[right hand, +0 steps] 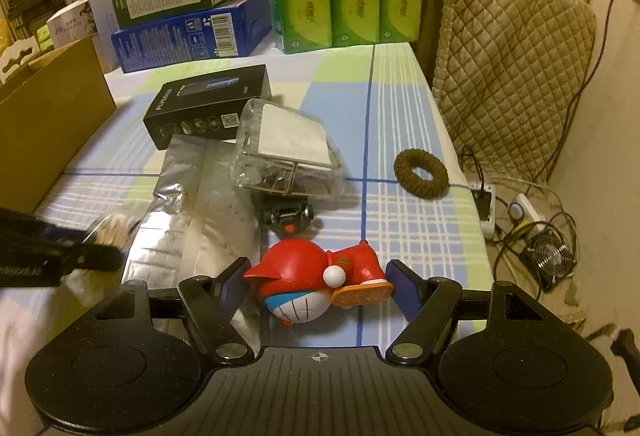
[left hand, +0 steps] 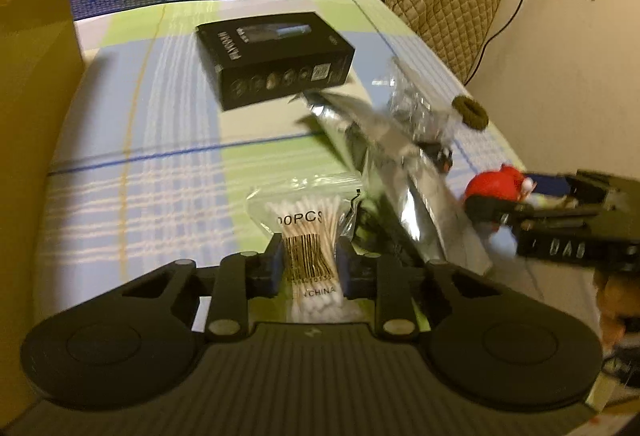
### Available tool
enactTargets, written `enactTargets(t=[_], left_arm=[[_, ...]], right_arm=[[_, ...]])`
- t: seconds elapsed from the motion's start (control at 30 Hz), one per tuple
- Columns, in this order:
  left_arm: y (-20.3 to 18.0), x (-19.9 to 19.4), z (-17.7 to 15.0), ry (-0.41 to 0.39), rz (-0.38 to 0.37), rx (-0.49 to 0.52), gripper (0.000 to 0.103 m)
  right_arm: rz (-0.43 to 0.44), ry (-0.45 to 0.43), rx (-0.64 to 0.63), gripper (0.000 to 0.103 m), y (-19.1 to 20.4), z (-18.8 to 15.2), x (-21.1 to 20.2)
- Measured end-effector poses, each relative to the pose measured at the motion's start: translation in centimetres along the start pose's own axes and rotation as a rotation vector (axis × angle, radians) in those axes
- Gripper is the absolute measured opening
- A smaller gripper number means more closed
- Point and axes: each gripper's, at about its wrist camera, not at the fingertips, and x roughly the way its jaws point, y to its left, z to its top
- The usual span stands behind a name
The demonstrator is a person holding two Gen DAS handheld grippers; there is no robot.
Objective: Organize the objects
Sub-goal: 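Grasp the cotton swab bag with the left gripper while the right grasps the red Doraemon figure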
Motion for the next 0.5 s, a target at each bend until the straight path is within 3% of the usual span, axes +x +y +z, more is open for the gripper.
enactTargets(t=[0.3, 0.5], left_arm=[[0.3, -3.4, -4.5, 0.018, 0.048, 0.063, 0.021], [0.0, -3.1, -5.3, 0.014, 0.097, 0.112, 0.027]], right_arm=[[0.007, 0.009, 0.075, 0.070, 0.4, -1.8, -3.5], [0.012, 0.009, 0.080, 0.070, 1.2, -2.7, -5.5]])
